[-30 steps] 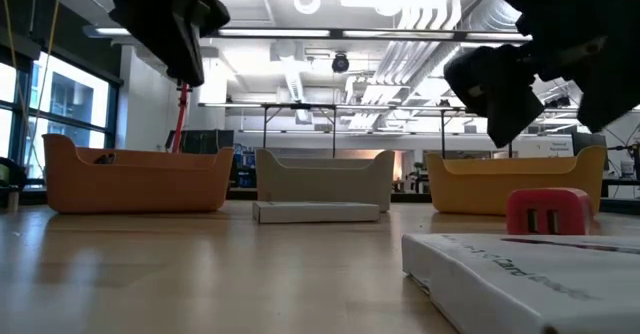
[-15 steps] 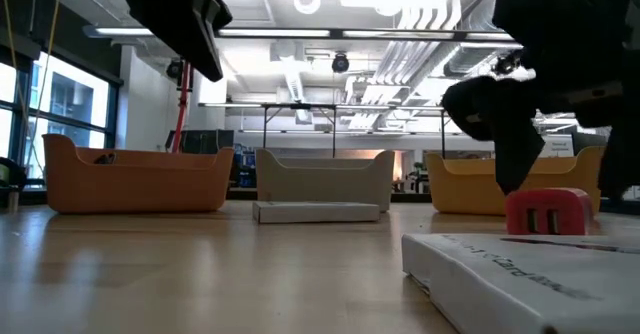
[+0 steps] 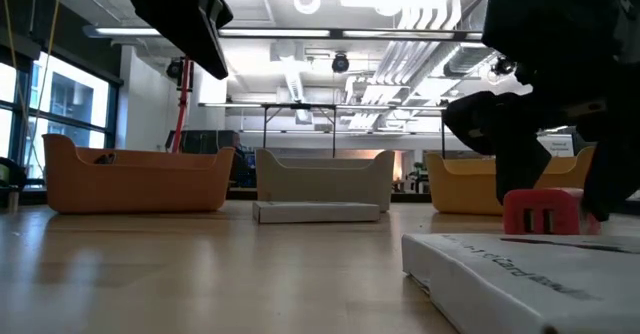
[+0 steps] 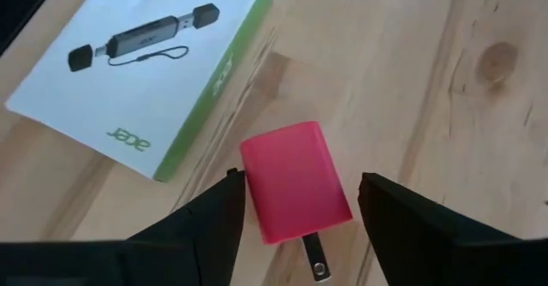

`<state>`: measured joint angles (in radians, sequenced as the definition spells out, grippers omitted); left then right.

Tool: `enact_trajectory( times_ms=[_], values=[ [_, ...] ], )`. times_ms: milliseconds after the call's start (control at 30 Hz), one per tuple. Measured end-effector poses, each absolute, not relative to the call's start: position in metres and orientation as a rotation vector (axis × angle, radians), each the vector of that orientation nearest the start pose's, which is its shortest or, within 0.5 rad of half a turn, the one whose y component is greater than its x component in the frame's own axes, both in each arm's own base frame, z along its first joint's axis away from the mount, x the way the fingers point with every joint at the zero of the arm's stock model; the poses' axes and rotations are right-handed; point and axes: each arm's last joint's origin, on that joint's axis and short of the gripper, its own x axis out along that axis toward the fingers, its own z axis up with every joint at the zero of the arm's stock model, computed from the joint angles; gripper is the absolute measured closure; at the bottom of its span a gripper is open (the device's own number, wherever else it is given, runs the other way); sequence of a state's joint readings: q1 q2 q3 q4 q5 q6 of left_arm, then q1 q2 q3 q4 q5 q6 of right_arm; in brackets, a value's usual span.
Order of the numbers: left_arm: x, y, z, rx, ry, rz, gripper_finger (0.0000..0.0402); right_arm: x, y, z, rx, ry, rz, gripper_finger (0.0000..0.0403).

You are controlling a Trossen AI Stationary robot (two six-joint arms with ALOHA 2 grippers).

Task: Pick and place items into bin
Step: Put the pink charger adapter into the orange bin

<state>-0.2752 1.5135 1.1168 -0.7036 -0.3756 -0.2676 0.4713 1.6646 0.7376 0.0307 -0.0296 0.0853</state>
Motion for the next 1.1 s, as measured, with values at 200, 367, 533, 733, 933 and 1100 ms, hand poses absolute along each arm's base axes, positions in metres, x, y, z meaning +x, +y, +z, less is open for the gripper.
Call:
enact_trajectory(
  times_ms=[200, 367, 533, 733, 933, 1100],
  values=[
    [0.2886, -0.0704, 0.2434, 0.111, 1.016, 0.230, 0.0401, 0.2672, 0.1353, 0.1305, -0.058, 0.916, 0.334, 0.0223],
    [0.2886, -0.0704, 0.2434, 0.111, 1.016, 0.230, 0.0401, 0.2667, 0.1326, 0.1299, 0.000, 0.930, 0.212, 0.0242],
    [0.2887, -0.0704, 0.2433, 0.111, 1.016, 0.231, 0.0401, 0.2653, 0.1297, 0.1288, 0.046, 0.945, 0.098, 0.0240],
    [0.2887, -0.0704, 0.2434, 0.112, 1.016, 0.230, 0.0401, 0.2650, 0.1287, 0.1285, 0.097, 0.946, 0.046, 0.0230],
    [0.2887, -0.0702, 0.2434, 0.119, 1.014, 0.235, 0.0401, 0.2656, 0.1296, 0.1288, 0.109, 0.940, 0.066, 0.0227],
    [0.2888, -0.0700, 0.2434, 0.124, 1.012, 0.241, 0.0401, 0.2649, 0.1276, 0.1264, 0.109, 0.960, 0.064, 0.0210]
  ],
)
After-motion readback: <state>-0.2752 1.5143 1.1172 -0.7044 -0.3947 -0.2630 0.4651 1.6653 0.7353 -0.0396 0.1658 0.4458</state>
